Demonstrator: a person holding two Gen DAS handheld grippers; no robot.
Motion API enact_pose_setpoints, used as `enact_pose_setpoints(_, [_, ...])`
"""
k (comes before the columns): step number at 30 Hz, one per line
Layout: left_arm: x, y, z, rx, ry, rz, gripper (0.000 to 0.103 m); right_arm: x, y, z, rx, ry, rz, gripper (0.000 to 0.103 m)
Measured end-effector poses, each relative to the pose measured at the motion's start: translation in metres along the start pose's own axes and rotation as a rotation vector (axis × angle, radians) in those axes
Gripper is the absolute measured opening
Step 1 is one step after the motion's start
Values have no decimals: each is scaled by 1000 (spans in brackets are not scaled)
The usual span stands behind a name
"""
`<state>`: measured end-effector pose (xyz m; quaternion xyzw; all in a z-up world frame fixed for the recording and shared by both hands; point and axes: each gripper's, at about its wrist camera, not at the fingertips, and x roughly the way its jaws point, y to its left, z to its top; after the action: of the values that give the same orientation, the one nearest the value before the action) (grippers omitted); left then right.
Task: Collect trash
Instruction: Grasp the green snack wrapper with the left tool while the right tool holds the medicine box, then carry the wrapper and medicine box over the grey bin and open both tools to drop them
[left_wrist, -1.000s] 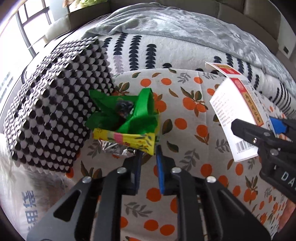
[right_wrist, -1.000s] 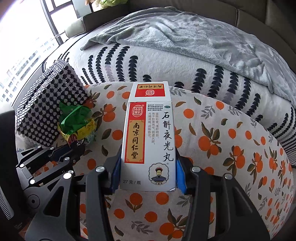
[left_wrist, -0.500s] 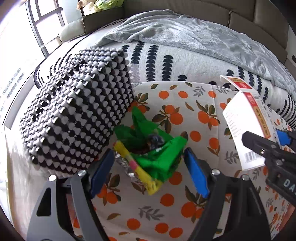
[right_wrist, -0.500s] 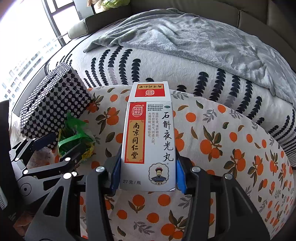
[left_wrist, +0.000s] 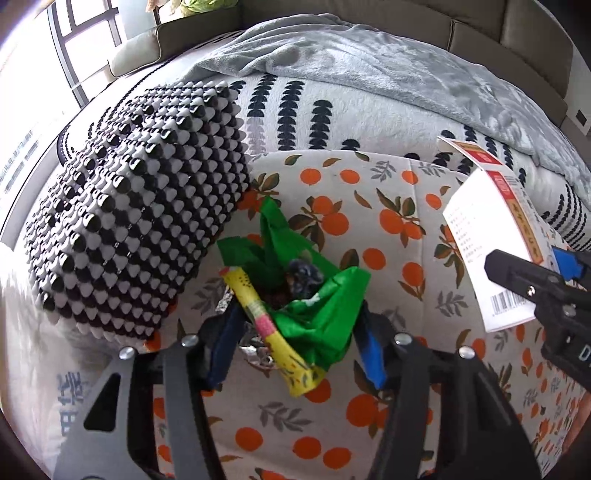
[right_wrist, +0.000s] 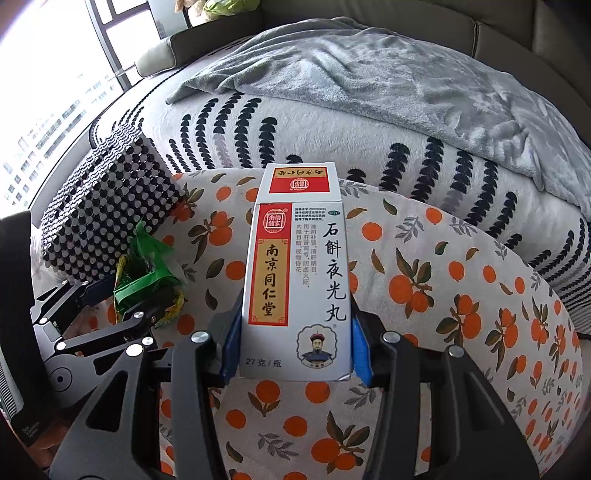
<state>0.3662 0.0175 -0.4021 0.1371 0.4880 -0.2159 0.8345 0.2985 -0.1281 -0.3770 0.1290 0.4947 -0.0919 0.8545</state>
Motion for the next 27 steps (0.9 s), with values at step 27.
enact_pose_setpoints(27, [-183,-27,-129,-385,-23,174,56,-136,39,-75,-494,33,224,46])
